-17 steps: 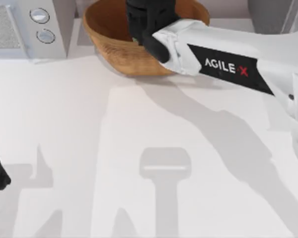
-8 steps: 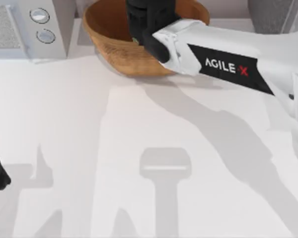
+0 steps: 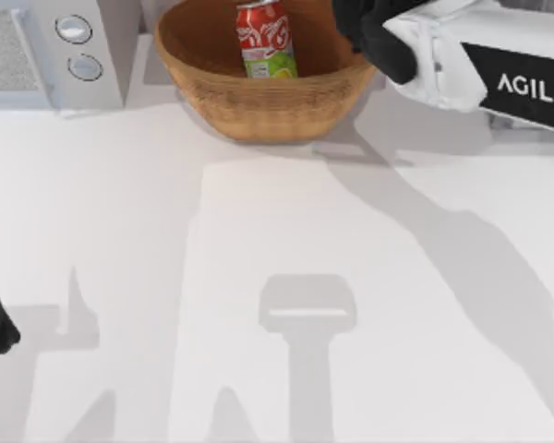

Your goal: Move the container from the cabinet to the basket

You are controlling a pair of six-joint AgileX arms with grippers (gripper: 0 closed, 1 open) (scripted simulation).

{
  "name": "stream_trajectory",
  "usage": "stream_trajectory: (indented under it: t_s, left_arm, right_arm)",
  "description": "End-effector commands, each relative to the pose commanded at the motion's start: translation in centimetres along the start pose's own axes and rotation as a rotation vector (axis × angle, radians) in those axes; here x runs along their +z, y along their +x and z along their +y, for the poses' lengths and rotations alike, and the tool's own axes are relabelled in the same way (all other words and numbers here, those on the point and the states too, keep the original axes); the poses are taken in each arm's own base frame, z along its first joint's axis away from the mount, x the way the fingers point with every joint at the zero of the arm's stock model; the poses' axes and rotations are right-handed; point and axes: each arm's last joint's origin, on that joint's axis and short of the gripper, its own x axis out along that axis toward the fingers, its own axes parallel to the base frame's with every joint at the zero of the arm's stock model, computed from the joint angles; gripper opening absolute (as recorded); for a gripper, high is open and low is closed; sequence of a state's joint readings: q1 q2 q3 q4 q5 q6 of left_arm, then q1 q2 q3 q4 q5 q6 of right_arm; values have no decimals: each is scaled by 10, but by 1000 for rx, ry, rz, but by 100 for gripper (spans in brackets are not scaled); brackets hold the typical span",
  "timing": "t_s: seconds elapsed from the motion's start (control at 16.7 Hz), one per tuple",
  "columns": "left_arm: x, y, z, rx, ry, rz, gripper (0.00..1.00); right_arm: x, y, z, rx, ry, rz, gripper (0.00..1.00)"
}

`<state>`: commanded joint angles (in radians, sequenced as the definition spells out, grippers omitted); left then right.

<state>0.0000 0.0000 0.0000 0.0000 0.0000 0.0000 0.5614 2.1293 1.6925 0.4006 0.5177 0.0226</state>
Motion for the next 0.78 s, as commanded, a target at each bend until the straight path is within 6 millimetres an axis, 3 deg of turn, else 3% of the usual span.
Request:
stream_trajectory:
  t_s: [0.18,0.42,0.6,0.78]
  left_arm:
    - [0,0,0,0,0,0,100]
    - [0,0,0,0,0,0,100]
    - [0,0,0,0,0,0,100]
    - [0,0,0,0,0,0,100]
  right_arm:
    - [31,-44,-61,38,-4,21,100]
    - [56,-147,-146,67,7,10,100]
    - [41,-234,-193,63,17,-27,100]
    - [-4,-298,-219,39,18,-51,100]
